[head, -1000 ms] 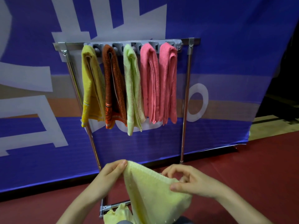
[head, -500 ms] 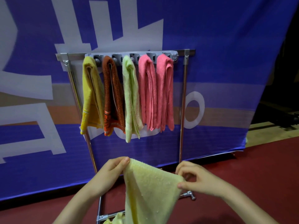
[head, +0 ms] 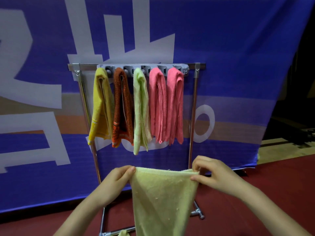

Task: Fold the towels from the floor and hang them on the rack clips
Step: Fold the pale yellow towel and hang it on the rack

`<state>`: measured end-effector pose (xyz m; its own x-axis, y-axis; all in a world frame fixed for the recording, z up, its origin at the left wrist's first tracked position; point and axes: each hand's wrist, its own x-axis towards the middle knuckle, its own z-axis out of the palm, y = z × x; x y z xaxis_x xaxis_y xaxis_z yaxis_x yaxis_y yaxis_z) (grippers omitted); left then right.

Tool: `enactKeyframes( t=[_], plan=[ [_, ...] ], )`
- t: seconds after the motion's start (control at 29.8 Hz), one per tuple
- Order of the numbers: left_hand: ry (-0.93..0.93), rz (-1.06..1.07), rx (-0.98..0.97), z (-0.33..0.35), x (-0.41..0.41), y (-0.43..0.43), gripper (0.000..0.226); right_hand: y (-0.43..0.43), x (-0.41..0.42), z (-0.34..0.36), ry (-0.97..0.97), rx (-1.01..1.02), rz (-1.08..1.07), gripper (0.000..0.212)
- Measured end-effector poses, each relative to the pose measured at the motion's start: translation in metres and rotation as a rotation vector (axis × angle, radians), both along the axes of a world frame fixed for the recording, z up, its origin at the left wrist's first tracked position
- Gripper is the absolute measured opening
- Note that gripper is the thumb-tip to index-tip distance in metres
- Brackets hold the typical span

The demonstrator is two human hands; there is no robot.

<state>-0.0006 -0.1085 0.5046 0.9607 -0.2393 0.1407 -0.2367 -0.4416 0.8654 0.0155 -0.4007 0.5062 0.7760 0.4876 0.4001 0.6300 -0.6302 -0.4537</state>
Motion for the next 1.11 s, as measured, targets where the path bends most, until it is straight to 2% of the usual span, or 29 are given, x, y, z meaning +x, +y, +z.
enactKeyframes(
  t=[0.1,0.27,0.44,0.64,0.77,0.94,1.04,1.11],
  plan=[
    [-0.022,0.009,-0.033,0.003,-0.001,-0.004,0.039,-0.001,0.0,0.004,0.011,-0.015,-0.061,0.02],
    [-0.077,0.039,-0.037,0.012,0.002,-0.01,0.037,0.004,-0.002,0.013,0.232,0.376,-0.052,0.024],
    [-0.106,0.078,-0.119,0.023,0.001,-0.015,0.032,0.007,0.002,0.027,0.331,0.576,-0.097,0.023],
    [-0.127,0.13,-0.19,0.024,-0.001,-0.025,0.033,0.015,0.0,0.028,0.435,0.69,-0.204,0.02],
    [-0.183,0.225,-0.167,0.015,0.004,-0.039,0.04,0.029,-0.003,0.027,0.509,0.775,-0.248,0.02],
    [-0.275,0.304,-0.135,0.011,0.001,-0.075,0.036,0.059,-0.006,0.028,0.6,0.843,-0.216,0.016],
    [-0.275,0.303,-0.184,0.007,0.001,-0.089,0.034,0.077,-0.008,0.029,0.654,0.925,-0.148,0.005],
    [-0.252,0.286,-0.241,0.005,0.002,-0.091,0.033,0.083,-0.009,0.029,0.69,0.988,-0.095,0.017]
  ],
)
